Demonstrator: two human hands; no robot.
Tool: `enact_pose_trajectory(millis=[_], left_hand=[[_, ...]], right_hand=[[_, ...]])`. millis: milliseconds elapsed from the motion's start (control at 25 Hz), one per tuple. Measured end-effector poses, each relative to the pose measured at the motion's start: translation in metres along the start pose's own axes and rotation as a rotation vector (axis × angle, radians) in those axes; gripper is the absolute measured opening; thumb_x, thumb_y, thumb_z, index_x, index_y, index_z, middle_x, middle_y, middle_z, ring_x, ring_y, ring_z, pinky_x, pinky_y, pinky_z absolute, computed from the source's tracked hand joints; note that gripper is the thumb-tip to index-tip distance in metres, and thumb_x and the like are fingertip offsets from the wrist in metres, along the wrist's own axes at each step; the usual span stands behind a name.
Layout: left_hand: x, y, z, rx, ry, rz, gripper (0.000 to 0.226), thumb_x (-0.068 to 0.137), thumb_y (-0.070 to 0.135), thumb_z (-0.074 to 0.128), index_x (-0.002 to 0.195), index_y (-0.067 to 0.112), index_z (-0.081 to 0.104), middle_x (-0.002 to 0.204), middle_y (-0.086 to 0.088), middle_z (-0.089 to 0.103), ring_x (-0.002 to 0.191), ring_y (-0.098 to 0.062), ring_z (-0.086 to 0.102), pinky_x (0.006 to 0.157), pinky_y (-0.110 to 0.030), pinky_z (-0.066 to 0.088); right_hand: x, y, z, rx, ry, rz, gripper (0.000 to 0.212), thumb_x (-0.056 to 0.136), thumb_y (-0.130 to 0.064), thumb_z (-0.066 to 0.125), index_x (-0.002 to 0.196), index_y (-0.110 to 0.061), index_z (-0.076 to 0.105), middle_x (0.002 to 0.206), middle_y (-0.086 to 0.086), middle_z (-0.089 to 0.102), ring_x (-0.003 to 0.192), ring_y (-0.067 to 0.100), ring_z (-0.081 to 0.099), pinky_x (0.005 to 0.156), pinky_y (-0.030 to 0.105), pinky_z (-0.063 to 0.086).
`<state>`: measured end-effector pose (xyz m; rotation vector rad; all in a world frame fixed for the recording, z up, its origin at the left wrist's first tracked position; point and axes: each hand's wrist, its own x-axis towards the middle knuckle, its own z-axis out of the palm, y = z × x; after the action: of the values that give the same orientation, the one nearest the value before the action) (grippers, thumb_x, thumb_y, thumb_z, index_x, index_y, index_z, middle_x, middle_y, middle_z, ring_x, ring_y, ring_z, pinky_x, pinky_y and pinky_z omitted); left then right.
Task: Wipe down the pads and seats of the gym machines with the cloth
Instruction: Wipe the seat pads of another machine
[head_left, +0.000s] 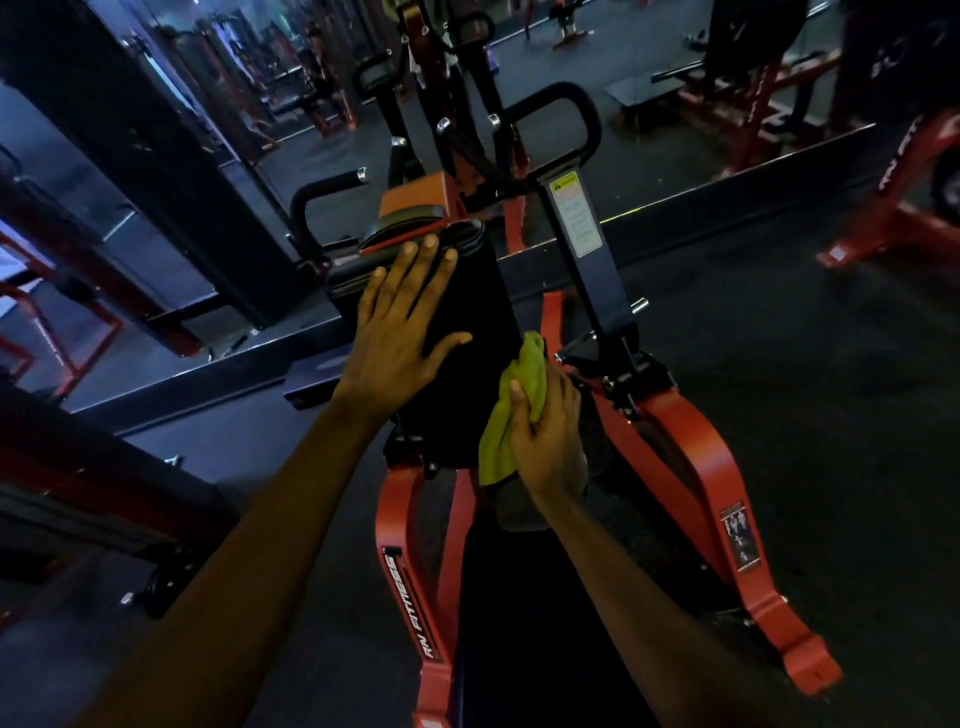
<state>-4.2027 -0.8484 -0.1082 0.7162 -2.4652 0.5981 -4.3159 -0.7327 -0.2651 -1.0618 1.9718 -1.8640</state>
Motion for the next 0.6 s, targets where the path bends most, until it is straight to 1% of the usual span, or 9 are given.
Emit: enact_pose_trajectory(millis=[40, 80, 160, 240, 320, 400, 440, 520, 600], left_hand=[[0.001, 0.0, 0.001, -0.01, 0.005, 0.002, 0.077, 0.099, 0.053, 0.054, 0.159, 0.017, 0.02, 0.166, -0.008, 0.018, 0.154, -0.013, -0.003, 0.123, -0.035, -0.004], [0.001, 0.0, 0.001, -0.013, 0.011, 0.007, 0.077, 0.099, 0.052, 0.054, 0.158, 0.017, 0.021, 0.166, -0.008, 0.018, 0.154, -0.014, -0.002, 0.123, -0.035, -0.004], [0.0, 0.0, 0.002, -0.009, 0.021, 0.024, 0.076, 0.098, 0.051, 0.055, 0.158, 0.016, 0.023, 0.166, -0.008, 0.019, 0.154, -0.017, 0.004, 0.124, -0.034, -0.004], [0.0, -0.001, 0.001, -0.007, 0.019, 0.028, 0.076, 0.099, 0.051, 0.055, 0.158, 0.016, 0.024, 0.166, -0.008, 0.018, 0.154, -0.02, 0.007, 0.124, -0.034, -0.003], [0.0, -0.003, 0.001, -0.022, 0.019, 0.034, 0.076, 0.099, 0.05, 0.054, 0.159, 0.015, 0.023, 0.166, -0.007, 0.017, 0.154, -0.019, 0.006, 0.124, -0.034, -0.003], [-0.003, -0.007, 0.002, -0.038, 0.03, 0.048, 0.076, 0.1, 0.05, 0.053, 0.159, 0.013, 0.022, 0.166, -0.008, 0.017, 0.154, -0.016, 0.003, 0.125, -0.034, -0.002], [-0.005, -0.009, 0.003, -0.041, 0.036, 0.057, 0.076, 0.1, 0.05, 0.053, 0.158, 0.012, 0.022, 0.166, -0.008, 0.018, 0.153, -0.015, 0.003, 0.125, -0.034, -0.002], [-0.008, -0.015, 0.004, -0.039, 0.054, 0.08, 0.077, 0.1, 0.049, 0.053, 0.158, 0.01, 0.021, 0.165, -0.009, 0.019, 0.153, -0.015, 0.004, 0.125, -0.034, 0.0], [-0.013, -0.022, 0.004, -0.035, 0.077, 0.087, 0.077, 0.1, 0.049, 0.054, 0.158, 0.01, 0.021, 0.165, -0.009, 0.02, 0.153, -0.016, 0.006, 0.125, -0.035, 0.0]], right_hand=[[0.007, -0.006, -0.001, -0.014, -0.007, -0.038, 0.056, 0.102, -0.055, 0.046, 0.148, -0.023, 0.044, 0.144, -0.004, 0.049, 0.136, 0.011, 0.044, 0.098, 0.022, 0.041], [0.009, -0.006, -0.001, -0.037, -0.001, -0.072, 0.056, 0.102, -0.054, 0.048, 0.148, -0.022, 0.044, 0.144, -0.004, 0.048, 0.135, 0.014, 0.045, 0.097, 0.025, 0.043], [0.0, 0.008, 0.004, -0.068, 0.038, -0.097, 0.058, 0.102, -0.052, 0.051, 0.148, -0.018, 0.044, 0.144, -0.004, 0.044, 0.135, 0.021, 0.048, 0.098, 0.036, 0.049], [-0.012, 0.021, 0.009, -0.076, 0.062, -0.07, 0.06, 0.101, -0.057, 0.048, 0.147, -0.018, 0.045, 0.145, -0.002, 0.046, 0.134, 0.021, 0.048, 0.097, 0.044, 0.053], [-0.012, 0.015, 0.009, -0.077, 0.05, -0.013, 0.06, 0.101, -0.063, 0.042, 0.147, -0.025, 0.044, 0.144, -0.003, 0.048, 0.133, 0.017, 0.048, 0.094, 0.042, 0.053], [-0.004, 0.002, 0.009, -0.083, 0.039, -0.003, 0.056, 0.102, -0.064, 0.041, 0.146, -0.029, 0.044, 0.142, -0.005, 0.049, 0.13, 0.014, 0.05, 0.092, 0.035, 0.049], [-0.001, -0.001, 0.009, -0.076, 0.05, -0.009, 0.055, 0.102, -0.063, 0.042, 0.145, -0.028, 0.044, 0.14, -0.004, 0.05, 0.128, 0.015, 0.051, 0.092, 0.034, 0.047], [-0.001, 0.003, 0.015, -0.064, 0.097, -0.053, 0.056, 0.103, -0.058, 0.045, 0.144, -0.021, 0.047, 0.137, 0.0, 0.053, 0.126, 0.019, 0.052, 0.097, 0.036, 0.047], [-0.008, 0.016, 0.02, -0.072, 0.159, -0.091, 0.057, 0.103, -0.056, 0.046, 0.139, -0.012, 0.051, 0.13, 0.006, 0.057, 0.123, 0.025, 0.054, 0.1, 0.045, 0.047]])
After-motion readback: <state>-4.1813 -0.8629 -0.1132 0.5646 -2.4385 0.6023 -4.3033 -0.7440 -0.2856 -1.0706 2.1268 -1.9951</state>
